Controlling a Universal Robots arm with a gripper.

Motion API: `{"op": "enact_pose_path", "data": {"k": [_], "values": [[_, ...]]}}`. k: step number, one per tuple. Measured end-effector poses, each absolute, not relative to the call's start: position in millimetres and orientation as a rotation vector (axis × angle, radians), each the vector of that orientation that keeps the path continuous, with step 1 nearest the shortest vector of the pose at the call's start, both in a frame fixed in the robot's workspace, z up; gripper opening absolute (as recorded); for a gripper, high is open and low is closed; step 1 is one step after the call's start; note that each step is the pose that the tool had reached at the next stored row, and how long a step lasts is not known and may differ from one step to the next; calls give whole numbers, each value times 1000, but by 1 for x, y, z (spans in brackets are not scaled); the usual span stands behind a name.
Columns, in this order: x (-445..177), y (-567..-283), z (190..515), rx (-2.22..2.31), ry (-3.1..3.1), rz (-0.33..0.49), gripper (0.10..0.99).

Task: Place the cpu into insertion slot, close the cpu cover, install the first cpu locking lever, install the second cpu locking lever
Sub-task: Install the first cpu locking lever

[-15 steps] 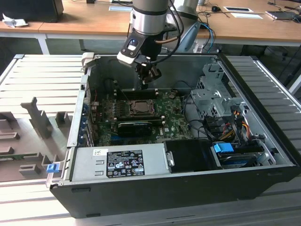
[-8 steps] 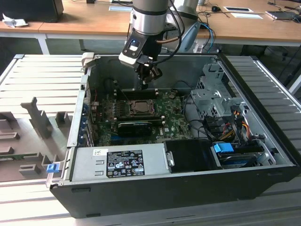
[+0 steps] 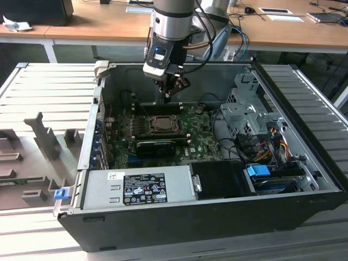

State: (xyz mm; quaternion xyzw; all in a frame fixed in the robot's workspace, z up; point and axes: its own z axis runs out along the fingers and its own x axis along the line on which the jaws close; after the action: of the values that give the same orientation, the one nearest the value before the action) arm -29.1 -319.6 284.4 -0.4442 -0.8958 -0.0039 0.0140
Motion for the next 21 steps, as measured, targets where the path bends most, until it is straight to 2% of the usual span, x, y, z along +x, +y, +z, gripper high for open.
{"op": "enact_pose_path", "data": {"k": [15, 21], "values": [[-29, -320, 284, -928, -2971, -7, 106], [-29, -320, 284, -795, -3037, -29, 106]]}}
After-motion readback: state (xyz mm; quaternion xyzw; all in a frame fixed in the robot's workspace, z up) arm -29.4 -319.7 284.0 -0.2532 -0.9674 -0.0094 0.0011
